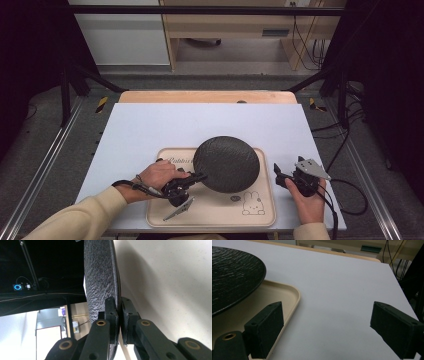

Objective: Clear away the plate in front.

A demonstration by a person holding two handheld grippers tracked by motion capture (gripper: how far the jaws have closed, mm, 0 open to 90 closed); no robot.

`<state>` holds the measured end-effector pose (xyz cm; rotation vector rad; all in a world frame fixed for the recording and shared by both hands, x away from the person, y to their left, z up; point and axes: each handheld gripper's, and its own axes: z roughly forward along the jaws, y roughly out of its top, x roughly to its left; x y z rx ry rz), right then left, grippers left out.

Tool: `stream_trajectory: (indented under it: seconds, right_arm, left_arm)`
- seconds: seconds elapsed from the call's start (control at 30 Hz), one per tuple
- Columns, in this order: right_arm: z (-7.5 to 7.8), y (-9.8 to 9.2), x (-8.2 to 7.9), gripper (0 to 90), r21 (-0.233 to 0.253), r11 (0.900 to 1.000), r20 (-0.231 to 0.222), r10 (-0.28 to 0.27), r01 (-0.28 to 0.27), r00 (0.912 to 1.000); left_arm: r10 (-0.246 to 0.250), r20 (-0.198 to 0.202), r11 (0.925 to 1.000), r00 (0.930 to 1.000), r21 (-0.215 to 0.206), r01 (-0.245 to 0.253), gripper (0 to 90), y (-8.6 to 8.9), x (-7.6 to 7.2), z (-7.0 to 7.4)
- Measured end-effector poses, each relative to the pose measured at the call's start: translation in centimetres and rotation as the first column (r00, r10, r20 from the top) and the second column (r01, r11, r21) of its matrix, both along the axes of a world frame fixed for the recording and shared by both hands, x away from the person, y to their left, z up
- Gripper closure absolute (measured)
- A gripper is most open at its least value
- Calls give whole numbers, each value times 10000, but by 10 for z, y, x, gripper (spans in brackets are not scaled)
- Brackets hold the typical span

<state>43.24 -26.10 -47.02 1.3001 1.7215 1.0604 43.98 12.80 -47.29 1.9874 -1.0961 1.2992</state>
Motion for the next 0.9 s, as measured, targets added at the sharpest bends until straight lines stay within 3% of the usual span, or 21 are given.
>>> stream_trajectory:
  seconds: [0.9]
  right_arm:
    - [1,-1,0,107,39,10000,-14,-1,2,10000]
  left_arm:
    - [-273,-223,9991,9994,332,280,841,2,-6,-14]
